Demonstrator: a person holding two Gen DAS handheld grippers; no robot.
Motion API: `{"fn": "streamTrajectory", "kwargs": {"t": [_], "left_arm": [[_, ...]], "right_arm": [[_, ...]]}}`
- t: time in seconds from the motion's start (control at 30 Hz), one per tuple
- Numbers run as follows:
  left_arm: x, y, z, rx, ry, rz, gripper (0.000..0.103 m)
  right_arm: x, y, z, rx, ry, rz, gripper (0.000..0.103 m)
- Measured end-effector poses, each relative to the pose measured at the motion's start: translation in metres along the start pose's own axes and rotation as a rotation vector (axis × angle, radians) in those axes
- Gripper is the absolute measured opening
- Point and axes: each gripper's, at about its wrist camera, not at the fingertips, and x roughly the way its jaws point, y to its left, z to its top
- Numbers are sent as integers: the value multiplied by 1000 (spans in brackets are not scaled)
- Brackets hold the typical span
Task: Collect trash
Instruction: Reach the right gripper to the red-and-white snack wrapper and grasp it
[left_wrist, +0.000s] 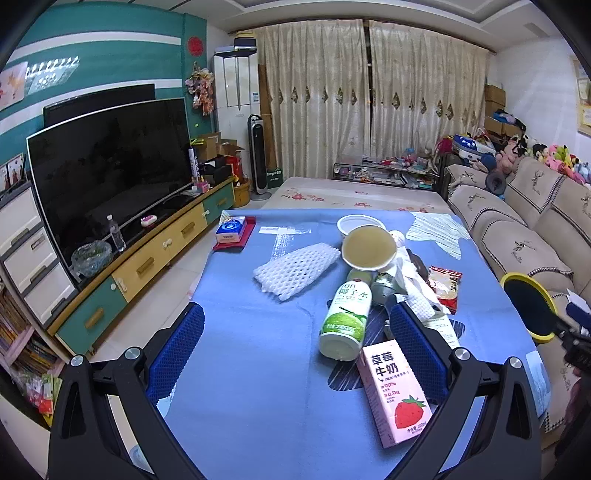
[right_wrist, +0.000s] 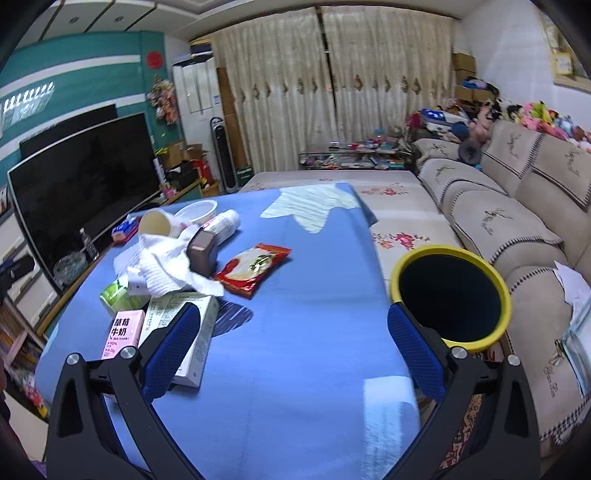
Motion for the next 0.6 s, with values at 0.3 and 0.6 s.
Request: {"fn": "streamTrajectory", "kwargs": {"t": [0.3, 0.6], "left_arm": [[16, 7, -1, 3, 4, 26, 99], [40, 14, 0, 3, 24, 40, 99]], "right_arm": [[80, 11, 31, -19, 109, 20, 85], [176, 22, 63, 33, 273, 10, 78]]}}
